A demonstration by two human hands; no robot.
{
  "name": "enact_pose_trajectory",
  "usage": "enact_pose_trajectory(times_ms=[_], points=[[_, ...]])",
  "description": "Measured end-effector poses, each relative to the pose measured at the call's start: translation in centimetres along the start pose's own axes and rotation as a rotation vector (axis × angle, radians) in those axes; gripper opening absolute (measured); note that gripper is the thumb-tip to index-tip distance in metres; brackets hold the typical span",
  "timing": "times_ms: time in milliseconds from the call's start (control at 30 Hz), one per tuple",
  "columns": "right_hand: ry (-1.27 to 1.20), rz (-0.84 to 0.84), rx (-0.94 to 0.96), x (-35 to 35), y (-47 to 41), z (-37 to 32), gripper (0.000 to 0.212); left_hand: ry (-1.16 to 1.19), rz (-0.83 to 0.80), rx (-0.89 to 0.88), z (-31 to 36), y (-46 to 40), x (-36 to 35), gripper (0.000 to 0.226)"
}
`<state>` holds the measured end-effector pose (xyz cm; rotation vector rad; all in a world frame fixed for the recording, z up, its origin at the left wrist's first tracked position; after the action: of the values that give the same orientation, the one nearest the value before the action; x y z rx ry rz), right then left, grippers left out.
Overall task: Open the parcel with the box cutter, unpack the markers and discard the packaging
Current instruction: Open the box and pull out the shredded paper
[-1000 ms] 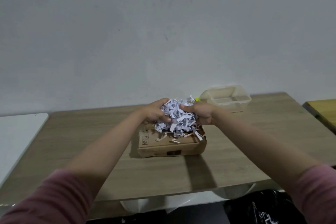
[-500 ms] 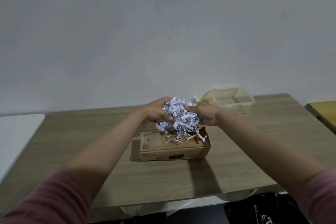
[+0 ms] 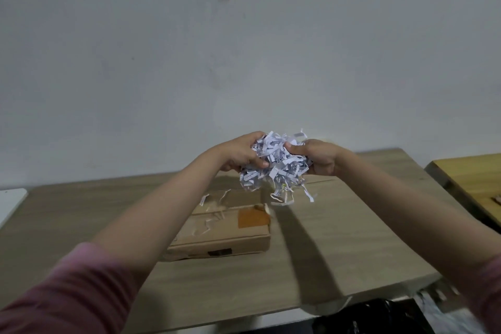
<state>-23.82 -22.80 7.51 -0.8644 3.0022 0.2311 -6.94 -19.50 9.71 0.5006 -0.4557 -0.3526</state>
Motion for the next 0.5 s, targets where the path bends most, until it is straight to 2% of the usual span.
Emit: enact_pose_trajectory(times_ms=[167, 300, 400, 500], points=[[0.000, 0.011, -0.086, 6.7, 3.2, 3.3, 0.021, -0.101, 0.000, 0.002, 1.3, -4.7, -7.0, 0.068], [0.040, -0.004, -0.184, 10.4, 5.3, 8.6, 0.020, -0.214, 0.024, 0.067, -1.0, -8.8, -12.6, 0.077], [0.150, 0.026, -0.209, 12.3, 5.9, 11.8, 0.037, -0.281, 0.051, 0.119, -3.2, -11.0, -15.4, 0.084], [0.276, 0.045, -0.150, 13.3, 6.1, 13.0, 0.042, -0.284, 0.106, 0.159, -4.1, -11.6, -16.4, 0.092]])
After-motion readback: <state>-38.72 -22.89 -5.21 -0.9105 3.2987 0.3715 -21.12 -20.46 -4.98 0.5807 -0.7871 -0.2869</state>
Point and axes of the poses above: each hand's wrist, its own y-axis away from the middle knuckle, its own x-axis out of the back of the hand, z = x × y, the point moved 4 cm from there along -y, towards the middle knuckle, and after that the axes turned 15 degrees about x, right-handed, at the moved point
